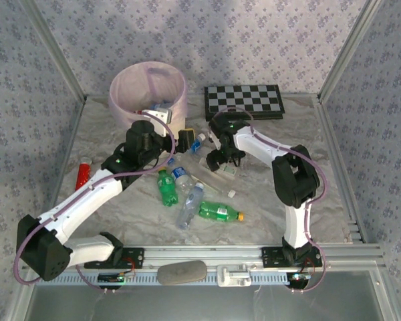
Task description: Put the plastic bottles in the bin
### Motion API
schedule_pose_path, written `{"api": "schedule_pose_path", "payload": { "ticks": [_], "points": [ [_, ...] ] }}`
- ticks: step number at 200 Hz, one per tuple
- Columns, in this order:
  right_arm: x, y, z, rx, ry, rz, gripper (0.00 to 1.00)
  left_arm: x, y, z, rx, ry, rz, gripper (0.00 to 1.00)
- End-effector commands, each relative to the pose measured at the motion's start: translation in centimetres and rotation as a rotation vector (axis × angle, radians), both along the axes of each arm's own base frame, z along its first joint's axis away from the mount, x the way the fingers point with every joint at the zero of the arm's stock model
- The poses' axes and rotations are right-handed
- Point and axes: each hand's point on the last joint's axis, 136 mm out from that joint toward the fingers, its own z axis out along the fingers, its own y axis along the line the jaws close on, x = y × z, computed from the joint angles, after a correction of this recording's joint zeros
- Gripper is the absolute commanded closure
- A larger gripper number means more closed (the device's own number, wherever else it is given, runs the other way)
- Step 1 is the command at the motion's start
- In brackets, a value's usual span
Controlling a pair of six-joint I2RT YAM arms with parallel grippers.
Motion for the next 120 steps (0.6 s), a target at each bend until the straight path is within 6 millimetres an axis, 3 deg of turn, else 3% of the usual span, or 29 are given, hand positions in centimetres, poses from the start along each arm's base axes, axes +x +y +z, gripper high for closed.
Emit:
{"api": "schedule_pose_path", "payload": {
  "ticks": [1, 35, 87, 120],
  "points": [
    [0.2, -0.5, -1.0, -0.068, 0.002, 0.01, 0.1, 0.0, -0.2, 1.4, -0.036, -0.029, 0.003, 0.0],
    [0.5, -0.5, -1.7, -0.099, 0.003, 0.013, 0.1, 0.1, -0.3, 1.6, -0.04, -0.028, 0.002, 0.0],
    [-0.4, 1.9, -1.8, -0.036, 0.027, 0.095, 0.08, 0.3, -0.6, 1.9, -0.044, -0.028, -0.003, 0.0],
    [-1.0, 1.6, -2.2, -0.05, 0.042, 0.096, 0.06, 0.4, -0.8, 1.9, -0.047, -0.023, -0.007, 0.0]
  ]
}}
